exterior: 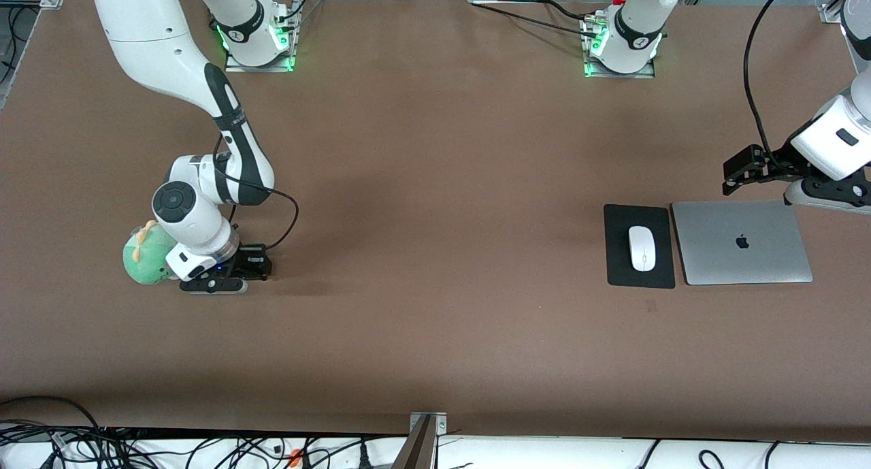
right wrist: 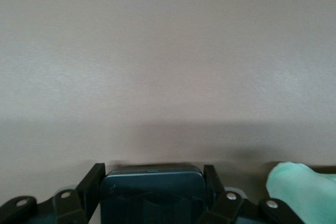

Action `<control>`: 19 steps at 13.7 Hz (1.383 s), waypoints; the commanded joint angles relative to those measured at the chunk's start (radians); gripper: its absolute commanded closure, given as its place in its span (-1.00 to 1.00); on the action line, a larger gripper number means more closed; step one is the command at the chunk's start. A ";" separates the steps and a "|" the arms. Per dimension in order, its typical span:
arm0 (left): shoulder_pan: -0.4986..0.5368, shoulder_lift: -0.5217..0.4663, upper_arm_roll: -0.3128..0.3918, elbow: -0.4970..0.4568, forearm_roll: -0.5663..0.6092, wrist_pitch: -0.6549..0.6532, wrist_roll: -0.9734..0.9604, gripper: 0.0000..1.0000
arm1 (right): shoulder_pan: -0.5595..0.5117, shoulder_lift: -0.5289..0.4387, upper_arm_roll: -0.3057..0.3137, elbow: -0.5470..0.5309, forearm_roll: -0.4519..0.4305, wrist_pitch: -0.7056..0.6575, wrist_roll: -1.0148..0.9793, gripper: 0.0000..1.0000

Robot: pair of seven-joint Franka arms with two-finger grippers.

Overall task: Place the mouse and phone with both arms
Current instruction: 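Carry the phone with the right gripper toward the green plush toy, then lower the phone beside the plush toy and open the right gripper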

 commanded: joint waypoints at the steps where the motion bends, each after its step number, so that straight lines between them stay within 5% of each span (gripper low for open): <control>1: 0.000 -0.003 0.000 0.019 -0.018 -0.020 0.017 -1.00 | -0.014 -0.040 0.019 -0.074 0.030 0.071 -0.033 0.90; 2: 0.000 -0.003 0.000 0.018 -0.018 -0.020 0.017 -1.00 | -0.013 -0.036 0.019 -0.076 0.030 0.073 -0.033 0.77; 3: 0.000 -0.003 0.000 0.018 -0.018 -0.020 0.015 -1.00 | -0.013 -0.035 0.021 -0.076 0.031 0.073 -0.032 0.32; 5: 0.000 -0.003 -0.001 0.019 -0.018 -0.020 0.017 -1.00 | -0.013 -0.035 0.021 -0.075 0.039 0.071 -0.028 -0.99; 9: 0.002 -0.004 -0.021 0.019 -0.012 -0.020 0.015 -1.00 | -0.011 -0.046 0.022 -0.061 0.039 0.041 -0.032 -1.00; 19: 0.002 -0.005 -0.026 0.019 -0.009 -0.020 0.015 -1.00 | -0.010 -0.199 0.022 0.117 0.037 -0.390 -0.033 -1.00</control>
